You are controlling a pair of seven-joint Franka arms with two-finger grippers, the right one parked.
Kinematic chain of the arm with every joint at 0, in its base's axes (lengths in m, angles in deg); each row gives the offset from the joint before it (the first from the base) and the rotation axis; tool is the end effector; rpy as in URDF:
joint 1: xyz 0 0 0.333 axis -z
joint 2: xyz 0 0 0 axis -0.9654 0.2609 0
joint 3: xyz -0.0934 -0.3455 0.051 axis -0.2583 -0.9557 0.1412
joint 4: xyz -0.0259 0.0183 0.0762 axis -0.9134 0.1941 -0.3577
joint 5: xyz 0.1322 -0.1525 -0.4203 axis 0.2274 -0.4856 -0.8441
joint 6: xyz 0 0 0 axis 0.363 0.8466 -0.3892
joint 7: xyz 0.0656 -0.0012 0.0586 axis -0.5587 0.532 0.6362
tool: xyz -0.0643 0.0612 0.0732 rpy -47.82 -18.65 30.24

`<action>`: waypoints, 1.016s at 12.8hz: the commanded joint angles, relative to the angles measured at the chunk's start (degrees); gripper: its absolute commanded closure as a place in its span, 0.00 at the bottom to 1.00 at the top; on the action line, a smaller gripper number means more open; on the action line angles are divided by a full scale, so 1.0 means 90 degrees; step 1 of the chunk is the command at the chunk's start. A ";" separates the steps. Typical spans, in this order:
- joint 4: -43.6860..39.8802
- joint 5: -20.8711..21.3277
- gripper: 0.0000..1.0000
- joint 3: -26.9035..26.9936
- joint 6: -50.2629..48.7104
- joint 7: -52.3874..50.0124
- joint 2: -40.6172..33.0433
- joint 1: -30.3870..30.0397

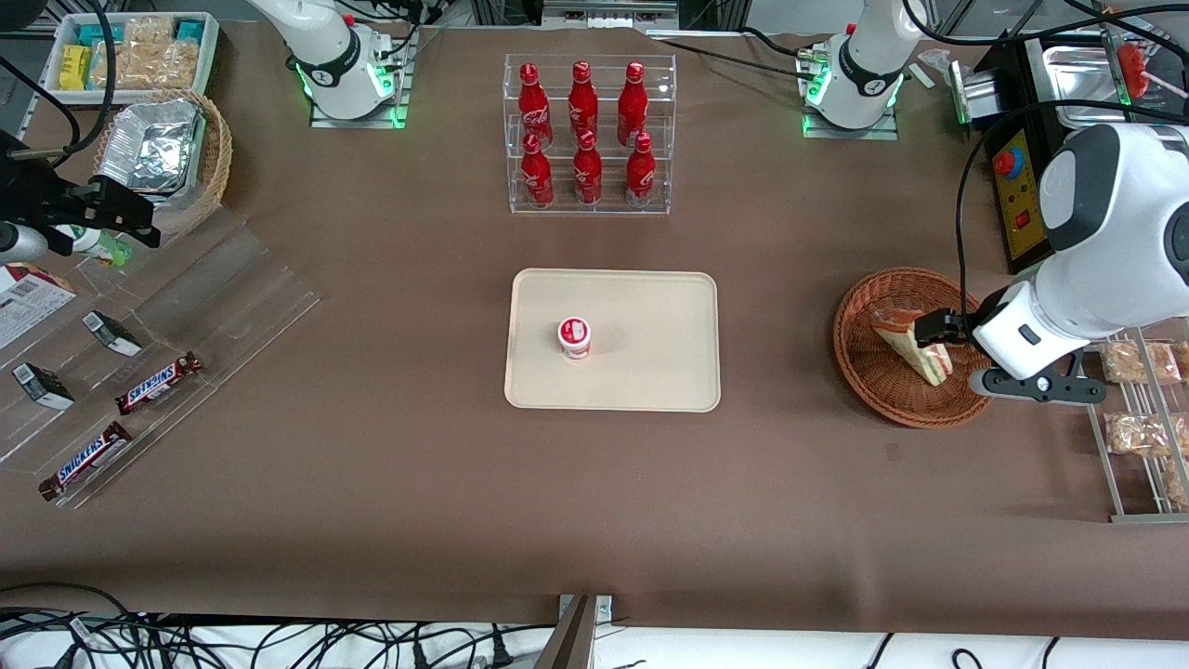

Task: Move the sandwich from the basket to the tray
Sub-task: 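Lower the open left gripper over the wrapped sandwich in the wicker basket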

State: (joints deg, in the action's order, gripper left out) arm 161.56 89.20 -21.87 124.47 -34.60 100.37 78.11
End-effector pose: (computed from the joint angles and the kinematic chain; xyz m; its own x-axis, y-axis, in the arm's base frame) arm 0.7323 -0.0479 0.4749 0.9930 -0.0815 -0.0858 -0.0825 -0.9966 -0.0086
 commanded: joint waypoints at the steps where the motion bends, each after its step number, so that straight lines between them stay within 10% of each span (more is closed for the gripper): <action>1: -0.0247 -0.0080 0.00 0.0048 -0.0173 0.0050 0.0095 0.0021; 13: -0.0101 -0.0022 0.00 0.0048 -0.0096 -0.2016 0.0309 -0.0476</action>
State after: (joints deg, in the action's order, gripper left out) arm 160.32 89.20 -21.32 123.29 -46.60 102.91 74.95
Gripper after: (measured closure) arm 0.000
